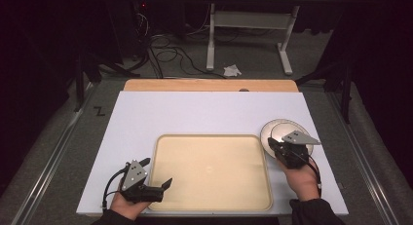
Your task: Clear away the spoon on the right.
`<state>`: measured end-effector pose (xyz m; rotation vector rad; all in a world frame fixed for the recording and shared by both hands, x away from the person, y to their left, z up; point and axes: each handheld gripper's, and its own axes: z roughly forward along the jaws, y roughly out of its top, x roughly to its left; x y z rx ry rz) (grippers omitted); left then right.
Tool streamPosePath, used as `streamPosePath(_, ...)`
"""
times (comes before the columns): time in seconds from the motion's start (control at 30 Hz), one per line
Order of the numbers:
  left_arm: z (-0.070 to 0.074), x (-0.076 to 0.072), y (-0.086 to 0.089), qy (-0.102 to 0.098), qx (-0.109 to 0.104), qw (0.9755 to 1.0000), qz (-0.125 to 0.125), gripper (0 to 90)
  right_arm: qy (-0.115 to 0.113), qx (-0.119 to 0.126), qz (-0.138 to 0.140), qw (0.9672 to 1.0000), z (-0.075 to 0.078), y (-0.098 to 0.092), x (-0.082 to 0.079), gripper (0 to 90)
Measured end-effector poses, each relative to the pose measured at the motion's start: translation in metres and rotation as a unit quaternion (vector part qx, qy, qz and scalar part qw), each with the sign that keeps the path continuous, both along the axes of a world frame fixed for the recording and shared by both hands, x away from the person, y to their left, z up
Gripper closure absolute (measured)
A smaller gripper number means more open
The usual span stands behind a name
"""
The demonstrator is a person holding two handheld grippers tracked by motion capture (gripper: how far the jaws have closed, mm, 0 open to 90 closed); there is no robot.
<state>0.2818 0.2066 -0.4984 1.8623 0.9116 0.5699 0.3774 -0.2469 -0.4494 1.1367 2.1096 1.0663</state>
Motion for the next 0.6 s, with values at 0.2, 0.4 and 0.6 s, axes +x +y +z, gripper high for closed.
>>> streamPosePath(0.2, 0.000, 0.000, -0.001, 0.001, 0.002, 1.0000, -0.001, 1.3, -0.006, 0.000, -0.013, 0.9999, -0.003, -0.020, -0.016, 90.0)
streamPosePath(0.4, -0.002, 0.002, -0.003, 0.003, 0.005, 1.0000, -0.001, 1.3, -0.045, 0.012, -0.042, 0.9980, 0.005, -0.041, -0.041, 90.0)
streamPosePath(0.6, -0.001, 0.001, -0.004, 0.002, 0.008, 1.0000, -0.003, 1.4, -0.020, 0.027, 0.002, 0.9994, -0.012, -0.011, -0.053, 90.0)
